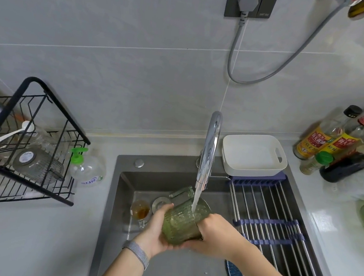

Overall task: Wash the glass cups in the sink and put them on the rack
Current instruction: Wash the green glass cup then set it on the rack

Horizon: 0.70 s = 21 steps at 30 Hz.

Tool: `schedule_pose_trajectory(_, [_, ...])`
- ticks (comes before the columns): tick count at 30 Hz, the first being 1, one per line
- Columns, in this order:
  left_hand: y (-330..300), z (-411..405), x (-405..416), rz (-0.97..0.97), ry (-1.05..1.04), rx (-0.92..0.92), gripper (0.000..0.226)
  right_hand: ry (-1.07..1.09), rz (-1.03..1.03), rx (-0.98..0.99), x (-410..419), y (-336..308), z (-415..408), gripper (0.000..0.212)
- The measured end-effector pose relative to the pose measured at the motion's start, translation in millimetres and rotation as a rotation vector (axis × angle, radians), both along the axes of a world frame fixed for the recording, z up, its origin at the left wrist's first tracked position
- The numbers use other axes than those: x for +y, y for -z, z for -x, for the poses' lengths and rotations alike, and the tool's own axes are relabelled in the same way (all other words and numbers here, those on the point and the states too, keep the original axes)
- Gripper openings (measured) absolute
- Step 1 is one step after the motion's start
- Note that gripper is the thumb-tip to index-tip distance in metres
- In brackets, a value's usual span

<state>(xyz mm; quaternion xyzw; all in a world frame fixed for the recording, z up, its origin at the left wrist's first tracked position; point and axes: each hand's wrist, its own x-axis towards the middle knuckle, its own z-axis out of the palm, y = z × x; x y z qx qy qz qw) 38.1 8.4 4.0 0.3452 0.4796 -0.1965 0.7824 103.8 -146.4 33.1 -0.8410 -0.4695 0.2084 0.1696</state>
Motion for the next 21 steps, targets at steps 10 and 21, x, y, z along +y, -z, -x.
schedule_pose_trajectory(10, [4.2, 11.6, -2.4, 0.128, -0.058, -0.117, 0.058, 0.122, 0.012, 0.172, 21.5, -8.4, 7.1, 0.039])
schedule_pose_trajectory(21, [1.2, 14.1, 6.8, 0.087, 0.190, -0.043, 0.076, -0.112, 0.077, -0.144, 12.8, -1.6, -5.2, 0.018])
